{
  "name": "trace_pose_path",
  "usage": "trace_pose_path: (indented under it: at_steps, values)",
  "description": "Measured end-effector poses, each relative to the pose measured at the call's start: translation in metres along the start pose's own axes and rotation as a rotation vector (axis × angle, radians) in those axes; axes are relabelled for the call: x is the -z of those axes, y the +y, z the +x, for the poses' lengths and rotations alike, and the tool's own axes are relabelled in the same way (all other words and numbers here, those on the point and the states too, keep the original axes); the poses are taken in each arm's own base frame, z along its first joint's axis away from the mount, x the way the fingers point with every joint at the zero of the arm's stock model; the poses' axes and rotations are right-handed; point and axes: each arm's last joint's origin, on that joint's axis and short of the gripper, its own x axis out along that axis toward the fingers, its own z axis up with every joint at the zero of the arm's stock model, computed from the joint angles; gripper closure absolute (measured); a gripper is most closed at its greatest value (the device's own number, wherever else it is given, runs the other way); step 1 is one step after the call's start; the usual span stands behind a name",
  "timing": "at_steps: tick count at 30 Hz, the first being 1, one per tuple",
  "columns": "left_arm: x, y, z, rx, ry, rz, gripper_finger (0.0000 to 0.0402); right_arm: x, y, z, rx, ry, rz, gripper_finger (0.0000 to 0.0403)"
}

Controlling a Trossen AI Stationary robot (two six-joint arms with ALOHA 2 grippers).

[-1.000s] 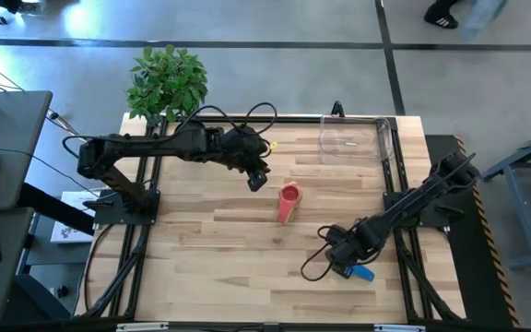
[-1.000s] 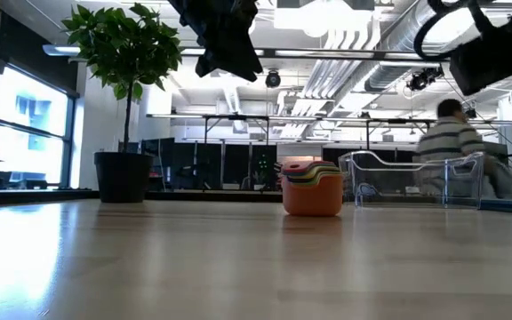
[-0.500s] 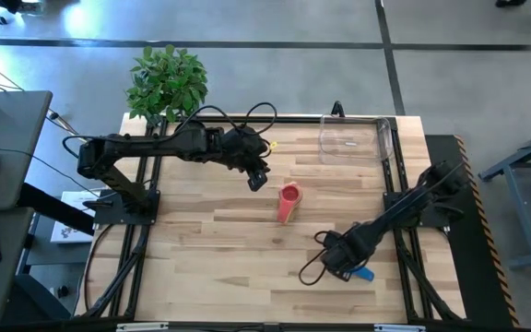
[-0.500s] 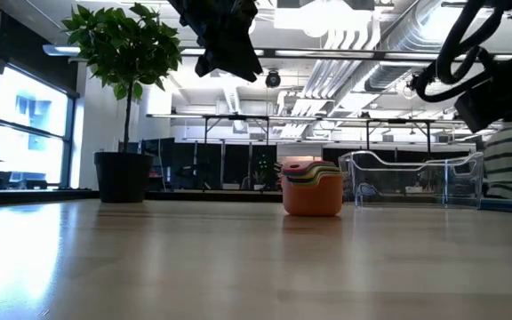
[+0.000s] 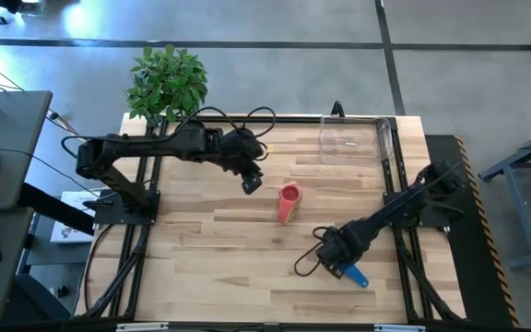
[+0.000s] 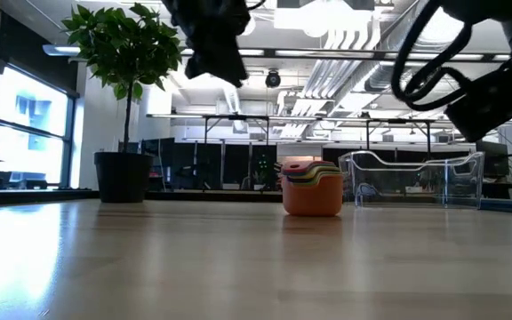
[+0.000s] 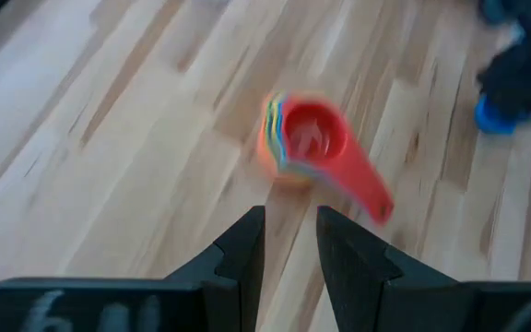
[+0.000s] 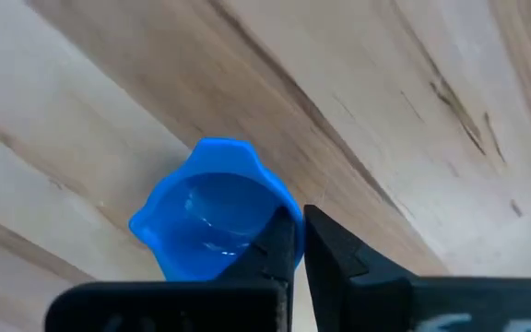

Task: Nest measuring cups in basket
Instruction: Stack the blue measuring cup on the orange measuring cup

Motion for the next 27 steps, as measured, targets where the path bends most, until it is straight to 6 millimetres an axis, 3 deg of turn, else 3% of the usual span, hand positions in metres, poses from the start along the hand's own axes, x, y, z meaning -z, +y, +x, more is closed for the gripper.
trace_pose_path:
  at_steps: [8, 19, 27]
  values:
    - [0.013, -0.003, -0.031, -0.005, 0.05, 0.111, 0.0312, -0.016, 0.009, -0.025, -0.121, -0.03, 0.213, 0.0401]
    - [0.026, -0.003, -0.089, 0.016, -0.021, 0.28, 0.0312, -0.059, 0.02, -0.055, -0.378, -0.261, 0.578, 0.0402]
    - [0.039, 0.002, -0.122, 0.014, -0.047, 0.39, 0.0312, -0.097, 0.006, -0.067, -0.469, -0.478, 0.797, 0.0402]
